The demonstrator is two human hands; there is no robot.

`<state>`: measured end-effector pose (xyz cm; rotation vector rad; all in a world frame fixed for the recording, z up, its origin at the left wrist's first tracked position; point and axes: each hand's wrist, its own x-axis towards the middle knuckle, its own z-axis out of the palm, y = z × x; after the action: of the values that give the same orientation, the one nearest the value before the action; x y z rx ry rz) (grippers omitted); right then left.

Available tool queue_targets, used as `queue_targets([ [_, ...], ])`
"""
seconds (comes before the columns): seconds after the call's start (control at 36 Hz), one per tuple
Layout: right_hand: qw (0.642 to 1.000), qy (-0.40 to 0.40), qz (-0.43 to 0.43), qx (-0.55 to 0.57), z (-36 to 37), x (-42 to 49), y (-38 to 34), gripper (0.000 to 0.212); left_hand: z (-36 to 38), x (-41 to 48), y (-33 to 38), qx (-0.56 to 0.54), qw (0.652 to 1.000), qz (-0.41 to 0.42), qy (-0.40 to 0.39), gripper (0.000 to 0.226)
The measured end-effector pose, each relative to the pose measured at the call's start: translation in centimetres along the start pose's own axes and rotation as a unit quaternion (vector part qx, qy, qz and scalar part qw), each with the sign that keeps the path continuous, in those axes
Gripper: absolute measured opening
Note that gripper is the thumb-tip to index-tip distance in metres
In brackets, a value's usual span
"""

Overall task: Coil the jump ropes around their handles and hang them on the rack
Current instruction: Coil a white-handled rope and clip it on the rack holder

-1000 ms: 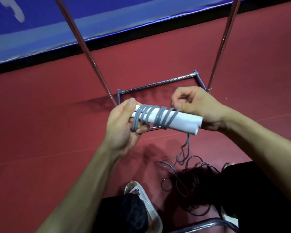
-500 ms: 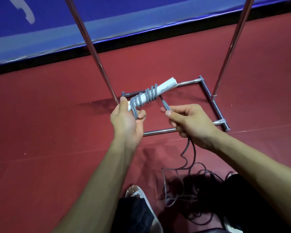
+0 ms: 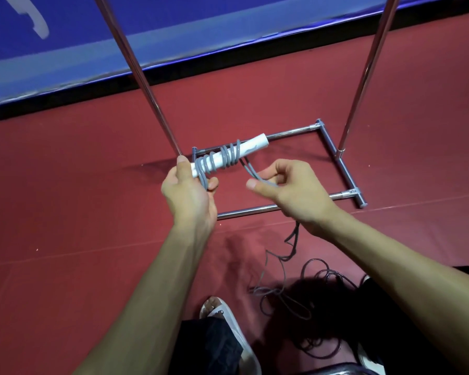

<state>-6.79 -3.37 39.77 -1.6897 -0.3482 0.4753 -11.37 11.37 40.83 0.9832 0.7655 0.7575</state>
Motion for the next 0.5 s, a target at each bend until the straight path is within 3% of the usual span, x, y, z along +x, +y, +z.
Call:
queue_targets([
  [0.08, 0.99, 0.022, -0.032, -0.137, 0.1, 0.1, 0.3, 0.021, 0.1, 0.1, -0.3, 0.054, 0.996, 0.067, 0.002, 0.032],
  [0.19, 0.977, 0.038, -0.041, -0.204, -0.3, 0.1, 0.1, 0.022, -0.2, -0.1, -0.6, 0.154, 0.976, 0.156, -0.012, 0.036],
  [0.25, 0.967, 0.025, -0.044, -0.25, -0.2, -0.2, -0.1, 0.029, -0.7, -0.1, -0.6, 0.236, 0.943, 0.231, -0.034, 0.034],
  [0.36, 0.962, -0.013, -0.019, -0.274, -0.8, -0.4, -0.5, 0.033, -1.8, -0.9, -0.6, 0.379, 0.84, 0.37, -0.122, 0.023],
  [0.5, 0.972, -0.044, 0.019, -0.228, -2.0, 0.0, -0.6, 0.03, -2.7, -0.7, -0.5, 0.42, 0.801, 0.401, -0.143, 0.019],
])
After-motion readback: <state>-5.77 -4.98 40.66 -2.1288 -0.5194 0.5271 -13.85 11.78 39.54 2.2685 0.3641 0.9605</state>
